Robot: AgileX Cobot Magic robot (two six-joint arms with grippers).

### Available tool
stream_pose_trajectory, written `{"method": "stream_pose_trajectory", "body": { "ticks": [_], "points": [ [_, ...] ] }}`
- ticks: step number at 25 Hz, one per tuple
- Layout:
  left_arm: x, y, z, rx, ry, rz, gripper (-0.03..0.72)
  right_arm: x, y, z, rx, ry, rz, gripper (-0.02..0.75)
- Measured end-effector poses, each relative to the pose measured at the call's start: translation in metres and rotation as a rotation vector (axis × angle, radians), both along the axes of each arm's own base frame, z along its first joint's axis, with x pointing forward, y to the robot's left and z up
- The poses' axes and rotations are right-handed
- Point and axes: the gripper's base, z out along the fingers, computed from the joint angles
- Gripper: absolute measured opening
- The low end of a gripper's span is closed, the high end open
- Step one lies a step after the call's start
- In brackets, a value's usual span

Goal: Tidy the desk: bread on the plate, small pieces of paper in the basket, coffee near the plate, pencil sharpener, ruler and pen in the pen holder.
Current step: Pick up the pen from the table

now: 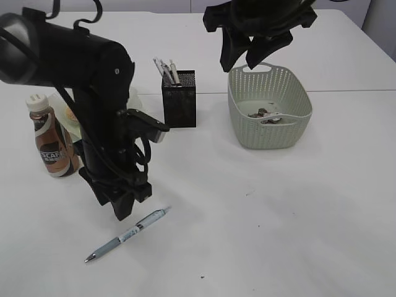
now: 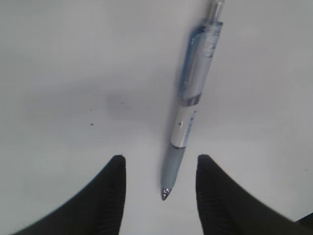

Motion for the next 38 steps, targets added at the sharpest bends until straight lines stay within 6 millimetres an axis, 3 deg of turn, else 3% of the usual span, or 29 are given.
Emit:
{"method": "stream_pose_trajectory", "body": {
  "ticks": [9, 24, 38],
  "points": [
    [-0.019, -0.04, -0.014, -0.028, -0.029, -0.113, 0.33, 0.003, -0.006, 0.0, -0.067, -0.029, -0.009, 0.347],
    [-0.018, -0.038, -0.055, 0.066, 0.047, -0.125, 0.332, 0.003, -0.007, -0.001, -0.076, -0.031, -0.01, 0.347],
    [-0.018, -0.037, -0.059, 0.085, 0.057, -0.131, 0.325, 0.003, -0.007, -0.001, -0.076, -0.031, -0.01, 0.347]
  ]
}}
